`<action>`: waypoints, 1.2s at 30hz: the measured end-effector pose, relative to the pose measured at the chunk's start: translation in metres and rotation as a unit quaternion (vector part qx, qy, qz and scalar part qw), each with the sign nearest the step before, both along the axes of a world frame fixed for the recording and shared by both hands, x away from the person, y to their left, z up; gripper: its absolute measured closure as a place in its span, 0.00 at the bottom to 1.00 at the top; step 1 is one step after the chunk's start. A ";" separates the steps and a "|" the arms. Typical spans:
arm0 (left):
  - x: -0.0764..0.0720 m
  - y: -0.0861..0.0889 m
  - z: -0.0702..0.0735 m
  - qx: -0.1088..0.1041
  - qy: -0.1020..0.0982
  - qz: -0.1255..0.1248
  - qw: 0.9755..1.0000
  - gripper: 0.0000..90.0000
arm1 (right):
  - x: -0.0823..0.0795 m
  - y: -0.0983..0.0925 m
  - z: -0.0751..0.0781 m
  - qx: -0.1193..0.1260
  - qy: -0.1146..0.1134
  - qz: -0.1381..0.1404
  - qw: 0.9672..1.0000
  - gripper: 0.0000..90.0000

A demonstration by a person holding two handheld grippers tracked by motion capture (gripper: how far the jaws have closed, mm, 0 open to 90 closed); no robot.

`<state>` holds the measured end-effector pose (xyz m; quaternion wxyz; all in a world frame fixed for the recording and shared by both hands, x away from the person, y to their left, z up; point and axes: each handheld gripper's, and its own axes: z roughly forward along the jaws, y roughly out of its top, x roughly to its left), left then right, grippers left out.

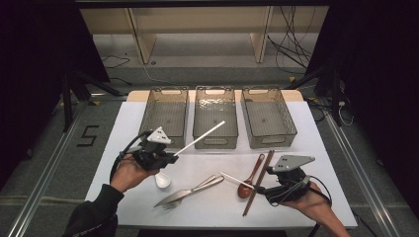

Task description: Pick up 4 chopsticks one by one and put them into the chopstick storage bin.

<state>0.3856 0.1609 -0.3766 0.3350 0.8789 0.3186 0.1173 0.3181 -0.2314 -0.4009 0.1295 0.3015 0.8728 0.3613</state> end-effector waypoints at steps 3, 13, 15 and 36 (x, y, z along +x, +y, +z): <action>0.011 0.009 0.004 -0.012 -0.001 0.022 1.000 0.95 | 0.000 -0.002 -0.002 0.001 0.003 -0.005 1.000 0.30; 0.043 0.026 0.010 -0.029 0.004 0.075 0.997 0.95 | -0.001 -0.003 -0.002 0.005 0.000 -0.009 1.000 0.30; 0.051 0.029 0.009 -0.030 0.004 0.087 0.996 0.95 | -0.001 -0.003 -0.002 0.004 0.000 -0.011 1.000 0.30; 0.104 0.051 0.002 -0.044 0.020 0.158 0.986 0.95 | -0.001 -0.002 0.000 0.011 -0.001 -0.010 1.000 0.28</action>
